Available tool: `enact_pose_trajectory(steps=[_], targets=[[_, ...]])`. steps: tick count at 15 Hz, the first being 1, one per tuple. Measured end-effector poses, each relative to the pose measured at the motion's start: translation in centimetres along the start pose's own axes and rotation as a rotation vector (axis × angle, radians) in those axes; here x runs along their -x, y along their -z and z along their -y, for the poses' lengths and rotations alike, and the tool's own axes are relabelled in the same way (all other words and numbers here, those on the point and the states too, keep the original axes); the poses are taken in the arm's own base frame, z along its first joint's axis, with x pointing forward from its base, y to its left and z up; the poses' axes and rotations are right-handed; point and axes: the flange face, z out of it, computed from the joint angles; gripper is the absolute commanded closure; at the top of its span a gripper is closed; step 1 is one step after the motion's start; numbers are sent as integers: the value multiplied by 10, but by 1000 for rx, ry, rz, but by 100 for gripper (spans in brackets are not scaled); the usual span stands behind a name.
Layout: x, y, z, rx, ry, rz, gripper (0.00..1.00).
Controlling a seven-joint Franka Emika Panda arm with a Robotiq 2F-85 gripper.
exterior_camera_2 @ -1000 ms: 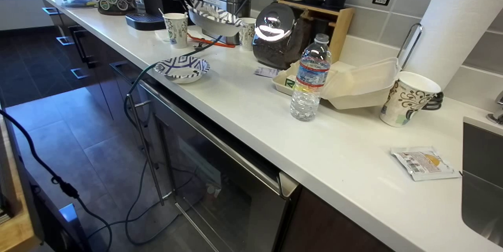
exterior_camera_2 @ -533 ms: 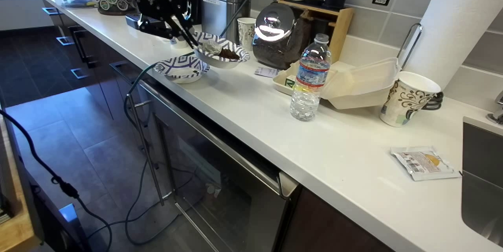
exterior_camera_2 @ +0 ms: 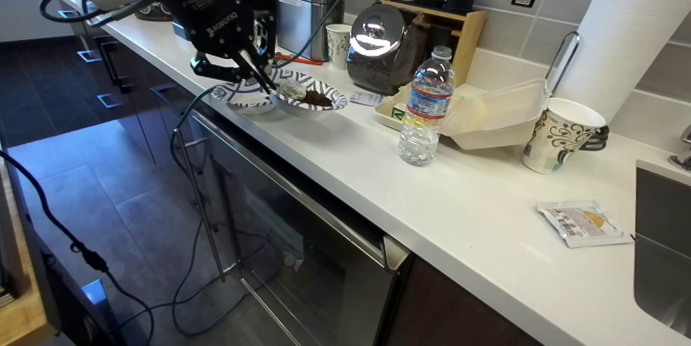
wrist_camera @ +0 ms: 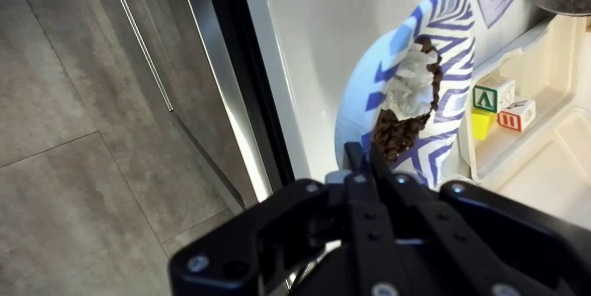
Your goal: Remove the plate from the top cabinet
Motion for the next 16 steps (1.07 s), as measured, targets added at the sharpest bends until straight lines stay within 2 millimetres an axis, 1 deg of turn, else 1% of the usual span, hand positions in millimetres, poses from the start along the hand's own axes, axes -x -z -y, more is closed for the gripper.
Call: enact_pose_trajectory(steps=[2,6,10,12,16], targets=[[1,0,0,1,2,0,99],[3,-1,2,-4,12,6,99],[22,-9,4,-28,42,40,99],[27,-12,6,-52,56,31,99],[26,-15,10,-87,79,17,99]])
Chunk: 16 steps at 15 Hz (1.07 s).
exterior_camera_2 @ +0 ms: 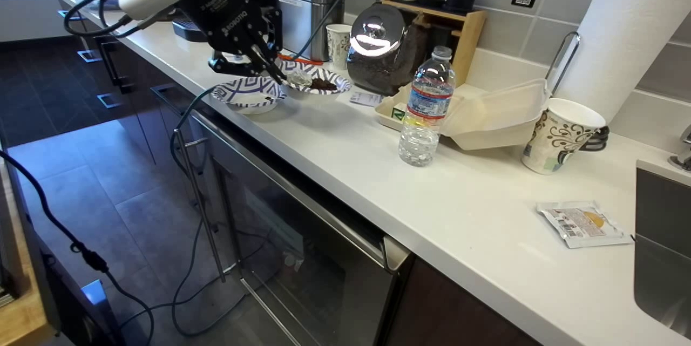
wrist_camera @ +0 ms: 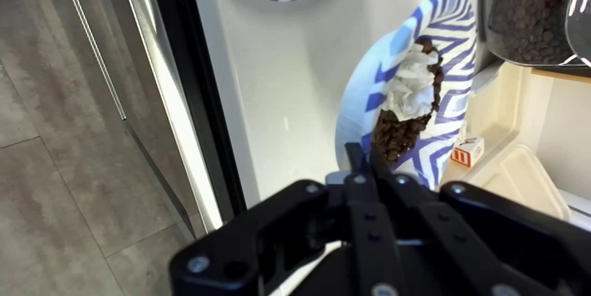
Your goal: Remove the plate from the top cabinet
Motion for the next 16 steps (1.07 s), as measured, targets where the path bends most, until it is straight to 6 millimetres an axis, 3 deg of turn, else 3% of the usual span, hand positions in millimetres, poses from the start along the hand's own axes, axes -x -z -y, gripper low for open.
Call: enact_pose_trajectory(steps=[6,13,14,16], targets=[[-8,-17,-1,-12,3,12,99],[-16,-64,-7,-8,-38,79,99],[-20,-72,-10,1,-44,80,72],[-26,-86,-17,23,-50,78,66]])
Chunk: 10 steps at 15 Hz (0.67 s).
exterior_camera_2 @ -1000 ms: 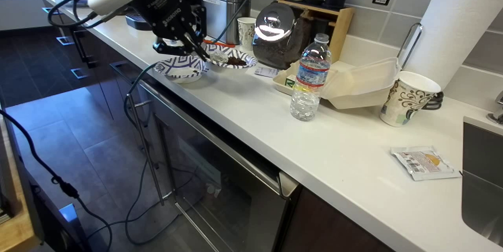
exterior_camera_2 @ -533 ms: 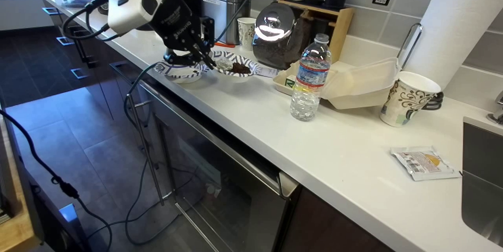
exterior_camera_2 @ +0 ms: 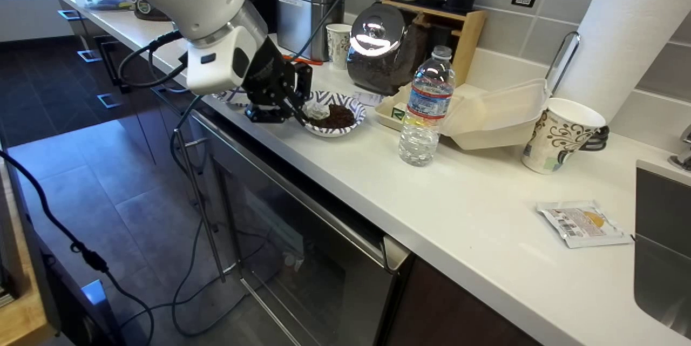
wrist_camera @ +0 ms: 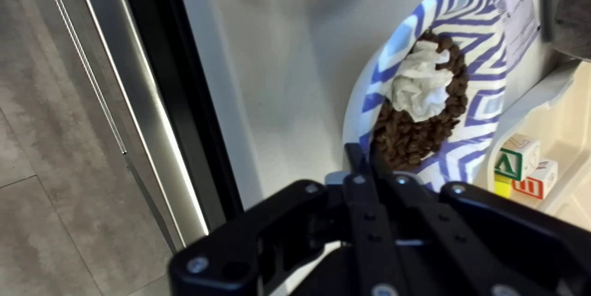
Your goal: Remove the plate from the top cabinet
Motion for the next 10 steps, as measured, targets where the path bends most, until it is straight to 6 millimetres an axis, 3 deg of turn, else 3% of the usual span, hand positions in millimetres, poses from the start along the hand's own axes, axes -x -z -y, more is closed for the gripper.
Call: enact_pose_trajectory(steps=[5,8,10], targets=[[-5,-19,-3,28,14,26,27],[-5,-10,5,22,61,38,5],[-2,2,6,46,117,54,0]])
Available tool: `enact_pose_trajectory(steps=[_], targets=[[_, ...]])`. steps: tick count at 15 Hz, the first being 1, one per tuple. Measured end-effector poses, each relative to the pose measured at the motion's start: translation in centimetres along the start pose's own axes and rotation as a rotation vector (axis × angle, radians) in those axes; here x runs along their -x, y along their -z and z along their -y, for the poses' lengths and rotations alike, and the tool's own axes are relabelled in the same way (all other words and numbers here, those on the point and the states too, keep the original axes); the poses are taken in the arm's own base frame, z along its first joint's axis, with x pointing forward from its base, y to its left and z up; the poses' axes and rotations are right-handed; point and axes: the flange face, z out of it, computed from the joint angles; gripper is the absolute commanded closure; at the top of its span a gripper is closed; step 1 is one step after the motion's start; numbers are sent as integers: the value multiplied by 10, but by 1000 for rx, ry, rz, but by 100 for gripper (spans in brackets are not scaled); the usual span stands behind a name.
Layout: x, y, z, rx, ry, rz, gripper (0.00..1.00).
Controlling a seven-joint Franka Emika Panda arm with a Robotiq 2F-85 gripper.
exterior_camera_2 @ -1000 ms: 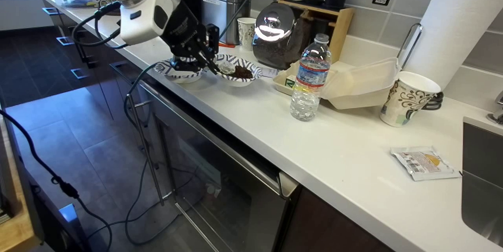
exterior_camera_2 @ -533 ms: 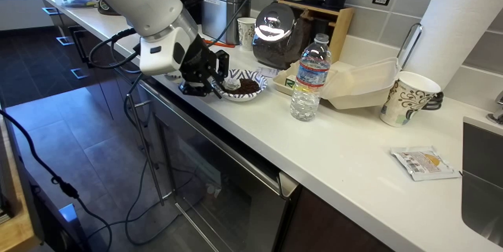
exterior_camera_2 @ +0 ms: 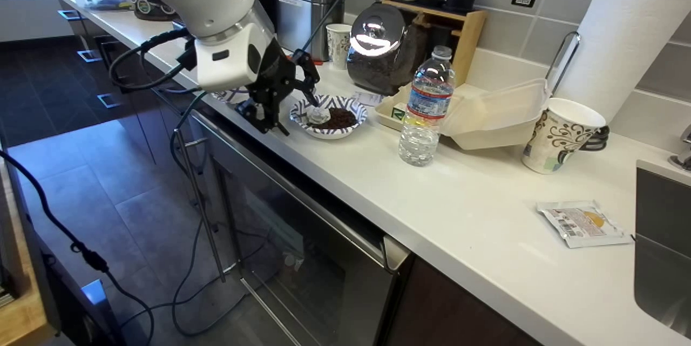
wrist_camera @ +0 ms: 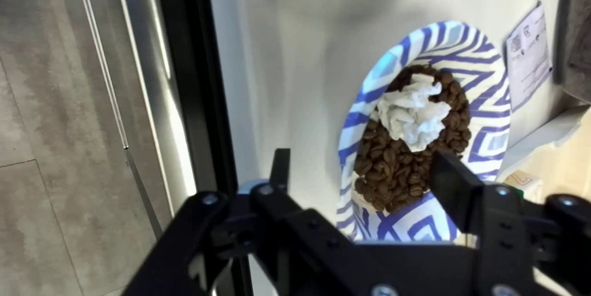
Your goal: Remove the plate from the top cabinet
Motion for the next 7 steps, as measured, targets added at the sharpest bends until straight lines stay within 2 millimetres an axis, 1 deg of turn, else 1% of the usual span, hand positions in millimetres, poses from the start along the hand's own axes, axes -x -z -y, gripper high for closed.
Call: enact_pose_trajectory(steps=[1,4,5,7], targets=[[3,7,-3,27,29,8,0],[17,28,-23,111,147,41,0],[23,38,-26,114,196,52,0],[36,62,-21,75,289,64,0]])
